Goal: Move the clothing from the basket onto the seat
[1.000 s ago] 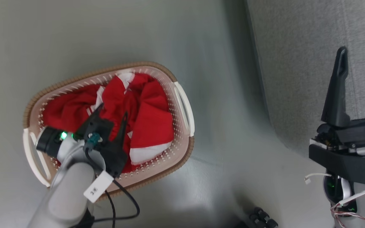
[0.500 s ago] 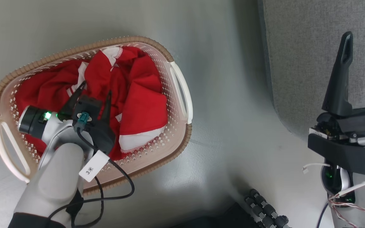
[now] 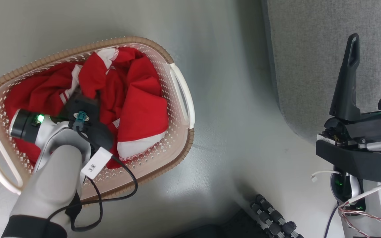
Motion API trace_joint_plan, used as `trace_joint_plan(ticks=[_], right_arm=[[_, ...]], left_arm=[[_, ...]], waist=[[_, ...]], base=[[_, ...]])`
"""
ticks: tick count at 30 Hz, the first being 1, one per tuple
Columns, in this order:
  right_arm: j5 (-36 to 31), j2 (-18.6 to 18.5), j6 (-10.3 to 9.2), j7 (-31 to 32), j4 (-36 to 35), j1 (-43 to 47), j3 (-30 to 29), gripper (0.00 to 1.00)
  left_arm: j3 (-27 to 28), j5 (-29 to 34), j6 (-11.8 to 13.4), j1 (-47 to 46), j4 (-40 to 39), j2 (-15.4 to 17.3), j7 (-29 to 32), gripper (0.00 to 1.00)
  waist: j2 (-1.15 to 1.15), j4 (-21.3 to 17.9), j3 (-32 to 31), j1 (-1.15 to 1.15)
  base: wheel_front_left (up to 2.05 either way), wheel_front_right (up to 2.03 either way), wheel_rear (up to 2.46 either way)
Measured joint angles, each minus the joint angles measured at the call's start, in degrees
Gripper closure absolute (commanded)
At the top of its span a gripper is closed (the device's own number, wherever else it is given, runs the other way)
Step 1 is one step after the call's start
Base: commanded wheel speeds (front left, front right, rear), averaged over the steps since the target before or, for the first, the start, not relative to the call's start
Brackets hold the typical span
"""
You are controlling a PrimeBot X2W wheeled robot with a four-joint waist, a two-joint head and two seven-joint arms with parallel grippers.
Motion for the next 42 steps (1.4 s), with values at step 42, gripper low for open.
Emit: trace_joint_plan(ticks=[42], right_arm=[[-0.65,0.44,4.71,0.01,22.32,-1.12,-1.38,0.00]], left_arm=[[-4.30,-4.79,-9.73,4.08,-11.04,-5.42,-4.71,1.00]], waist=[[-0.01,7.86,-21.55,-0.01]], base=[[0.00,0.00,0.00]])
